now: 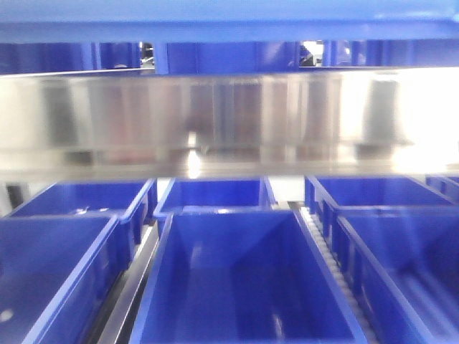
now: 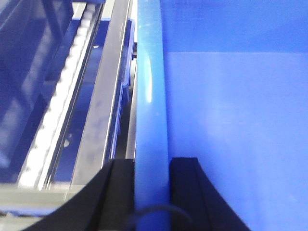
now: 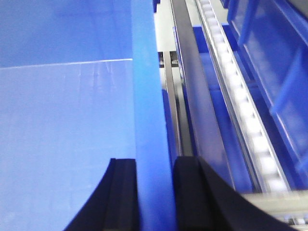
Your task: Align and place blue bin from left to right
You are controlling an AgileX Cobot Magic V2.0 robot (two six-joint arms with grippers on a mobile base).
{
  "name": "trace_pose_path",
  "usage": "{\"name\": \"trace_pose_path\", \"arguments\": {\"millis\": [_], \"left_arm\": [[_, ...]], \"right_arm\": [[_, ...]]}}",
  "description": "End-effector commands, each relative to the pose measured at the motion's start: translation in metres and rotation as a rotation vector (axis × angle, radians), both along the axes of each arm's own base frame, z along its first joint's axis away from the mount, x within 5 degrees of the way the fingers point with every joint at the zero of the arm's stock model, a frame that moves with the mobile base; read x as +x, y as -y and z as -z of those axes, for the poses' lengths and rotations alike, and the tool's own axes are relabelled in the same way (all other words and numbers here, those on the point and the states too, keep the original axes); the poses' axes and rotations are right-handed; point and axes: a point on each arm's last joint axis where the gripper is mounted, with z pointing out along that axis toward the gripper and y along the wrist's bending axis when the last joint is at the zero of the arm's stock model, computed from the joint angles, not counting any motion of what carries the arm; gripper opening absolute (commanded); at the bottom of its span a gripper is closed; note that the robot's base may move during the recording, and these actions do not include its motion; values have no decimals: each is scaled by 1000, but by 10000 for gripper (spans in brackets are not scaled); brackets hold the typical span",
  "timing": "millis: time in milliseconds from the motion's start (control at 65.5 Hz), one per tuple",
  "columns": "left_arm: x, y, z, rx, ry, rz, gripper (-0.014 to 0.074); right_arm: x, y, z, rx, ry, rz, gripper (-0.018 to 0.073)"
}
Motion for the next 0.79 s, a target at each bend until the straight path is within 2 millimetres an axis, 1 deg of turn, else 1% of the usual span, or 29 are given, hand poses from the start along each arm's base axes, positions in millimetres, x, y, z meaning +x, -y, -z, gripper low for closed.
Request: {"name": "trace_pose_path", "arguments": {"millis": [0, 779], "left_arm": [[-3, 10, -8, -74, 62, 86, -111], [-2, 8, -9, -55, 80, 75, -111]], "right_arm": [[-2, -8, -14, 100, 111, -88, -70], [-2, -8, -14, 100, 111, -88, -70]]}}
